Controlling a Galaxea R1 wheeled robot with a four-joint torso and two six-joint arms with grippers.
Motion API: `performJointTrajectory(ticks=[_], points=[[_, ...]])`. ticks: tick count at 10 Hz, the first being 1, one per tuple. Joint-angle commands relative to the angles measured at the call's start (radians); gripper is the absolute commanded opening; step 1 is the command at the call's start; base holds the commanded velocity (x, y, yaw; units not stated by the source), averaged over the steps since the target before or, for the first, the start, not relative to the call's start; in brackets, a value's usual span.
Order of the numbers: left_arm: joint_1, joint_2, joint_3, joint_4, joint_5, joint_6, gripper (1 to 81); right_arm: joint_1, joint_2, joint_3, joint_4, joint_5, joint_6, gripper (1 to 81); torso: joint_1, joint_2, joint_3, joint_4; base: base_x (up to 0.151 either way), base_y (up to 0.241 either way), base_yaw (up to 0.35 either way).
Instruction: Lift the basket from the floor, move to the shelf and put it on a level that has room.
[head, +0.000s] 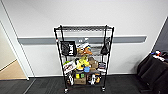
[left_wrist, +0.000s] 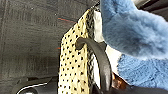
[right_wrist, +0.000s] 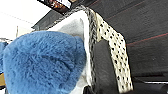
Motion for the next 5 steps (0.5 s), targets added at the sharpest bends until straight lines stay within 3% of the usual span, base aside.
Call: performJointTrajectory(ticks=[1, 3, 5], points=[[-0.095, -0.037, 0.048, -0.01, 0.006, 0.002, 1.0, 0.096, -0.021, 0.059, 0.029, 0.007, 0.001, 1.0, 0.0, 0.0, 0.0, 0.0, 0.116, 0.0, 0.0], [-0.078, -0.042, 0.063, -0.009, -0.006, 0.002, 1.0, 0.076, -0.027, 0.068, 0.029, 0.04, 0.001, 1.0, 0.0, 0.0, 0.0, 0.0, 0.114, 0.0, 0.0], [-0.047, -0.045, 0.076, -0.009, -0.075, 0.002, 1.0, 0.062, -0.035, 0.08, 0.029, 0.053, 0.001, 1.0, 0.0, 0.0, 0.0, 0.0, 0.12, 0.0, 0.0]])
